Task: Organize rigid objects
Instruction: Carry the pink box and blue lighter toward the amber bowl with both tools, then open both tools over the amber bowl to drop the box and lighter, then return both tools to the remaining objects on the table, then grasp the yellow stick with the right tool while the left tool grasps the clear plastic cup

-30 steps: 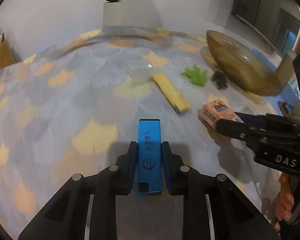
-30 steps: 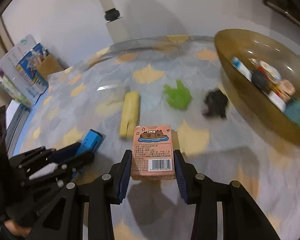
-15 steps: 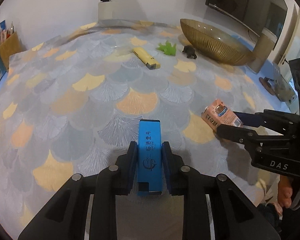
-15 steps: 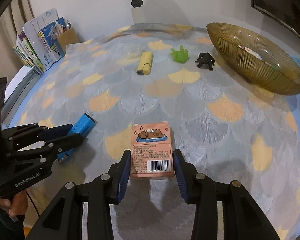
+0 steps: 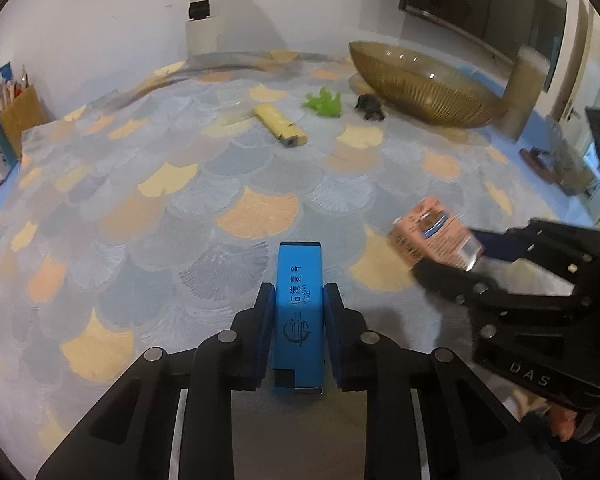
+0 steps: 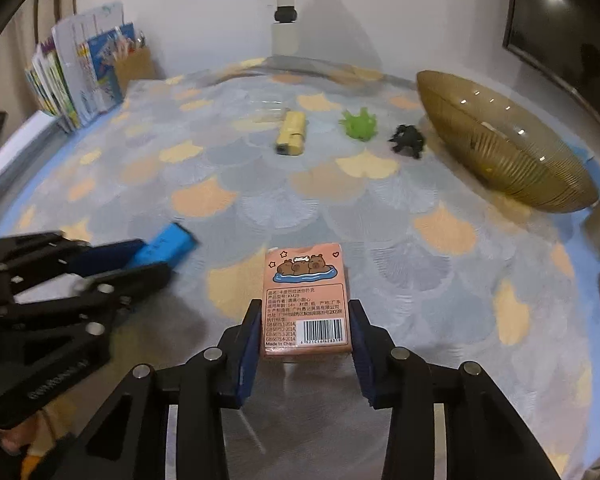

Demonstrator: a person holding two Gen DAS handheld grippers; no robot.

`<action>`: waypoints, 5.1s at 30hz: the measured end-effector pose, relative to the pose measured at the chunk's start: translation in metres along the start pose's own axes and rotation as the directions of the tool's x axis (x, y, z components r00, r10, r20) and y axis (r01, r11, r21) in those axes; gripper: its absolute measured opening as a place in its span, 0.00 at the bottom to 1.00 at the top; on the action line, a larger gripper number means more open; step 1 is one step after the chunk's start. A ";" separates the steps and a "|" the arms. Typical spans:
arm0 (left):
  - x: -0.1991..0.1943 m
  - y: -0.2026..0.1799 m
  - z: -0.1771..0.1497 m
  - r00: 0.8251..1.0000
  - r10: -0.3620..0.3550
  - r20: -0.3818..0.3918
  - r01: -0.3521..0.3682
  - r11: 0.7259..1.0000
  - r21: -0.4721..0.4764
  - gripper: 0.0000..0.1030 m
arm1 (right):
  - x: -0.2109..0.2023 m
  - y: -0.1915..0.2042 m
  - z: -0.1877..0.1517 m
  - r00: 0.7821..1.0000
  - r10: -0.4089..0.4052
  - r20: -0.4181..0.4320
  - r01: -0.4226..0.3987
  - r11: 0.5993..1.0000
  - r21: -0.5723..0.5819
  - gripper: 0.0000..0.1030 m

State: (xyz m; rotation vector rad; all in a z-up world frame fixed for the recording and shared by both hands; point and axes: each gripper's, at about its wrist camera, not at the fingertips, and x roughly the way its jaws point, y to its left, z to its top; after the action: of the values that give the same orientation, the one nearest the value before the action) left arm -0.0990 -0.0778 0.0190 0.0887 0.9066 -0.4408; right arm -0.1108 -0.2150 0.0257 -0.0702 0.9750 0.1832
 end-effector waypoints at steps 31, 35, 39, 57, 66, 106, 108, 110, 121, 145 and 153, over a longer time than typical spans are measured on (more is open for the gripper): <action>0.037 -0.125 0.226 0.934 -0.324 0.154 0.298 0.940 0.167 0.20 | -0.085 -0.231 0.091 0.957 -0.237 0.168 0.136 0.876 0.463 0.39; 0.068 -0.141 0.234 0.939 -0.330 0.095 0.309 0.933 0.186 0.23 | -0.062 -0.240 0.096 0.967 -0.225 0.123 0.142 0.871 0.470 0.41; 0.066 -0.138 0.236 0.948 -0.305 0.089 0.287 0.943 0.168 0.48 | -0.063 -0.249 0.095 0.964 -0.236 0.123 0.145 0.853 0.501 0.58; -0.120 -0.037 0.175 0.918 -0.138 0.373 0.114 0.990 0.086 0.74 | -0.129 -0.141 0.098 0.951 -0.098 0.294 -0.016 0.932 0.363 0.60; -0.063 0.052 0.081 0.956 0.175 0.235 -0.151 0.982 -0.116 0.86 | -0.050 -0.057 0.074 0.972 -0.008 0.236 -0.042 0.978 0.206 0.60; 0.044 0.098 0.140 0.993 -0.092 0.070 0.099 0.989 -0.112 0.63 | 0.046 -0.006 0.120 0.996 0.079 -0.051 -0.076 0.995 0.059 0.52; 0.064 0.096 0.146 0.990 -0.134 0.037 0.137 0.985 -0.106 0.56 | 0.066 -0.001 0.128 0.995 0.082 -0.056 -0.080 0.996 0.035 0.51; 0.080 0.093 0.151 0.989 -0.148 0.008 0.149 0.985 -0.091 0.48 | 0.085 -0.002 0.133 0.995 0.069 -0.068 -0.067 0.997 0.029 0.50; 0.119 0.091 0.164 0.978 -0.209 -0.021 0.206 0.973 -0.102 0.11 | 0.110 0.009 0.147 1.000 0.007 0.013 -0.007 0.998 -0.056 0.24; 0.017 0.067 0.077 0.997 -0.054 -0.061 0.060 0.993 0.103 0.37 | 0.023 0.001 0.034 0.998 0.057 -0.010 -0.057 0.997 0.051 0.23; 0.056 0.078 0.142 0.996 -0.091 0.004 0.091 0.996 -0.012 0.80 | 0.033 -0.002 0.058 0.999 0.031 -0.010 -0.031 0.999 -0.010 0.23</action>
State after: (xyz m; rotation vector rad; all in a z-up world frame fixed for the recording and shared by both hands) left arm 0.0672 -0.0623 0.0550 0.0356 0.9120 -0.5205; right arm -0.0448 -0.2052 0.0313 -0.0650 0.9851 0.2168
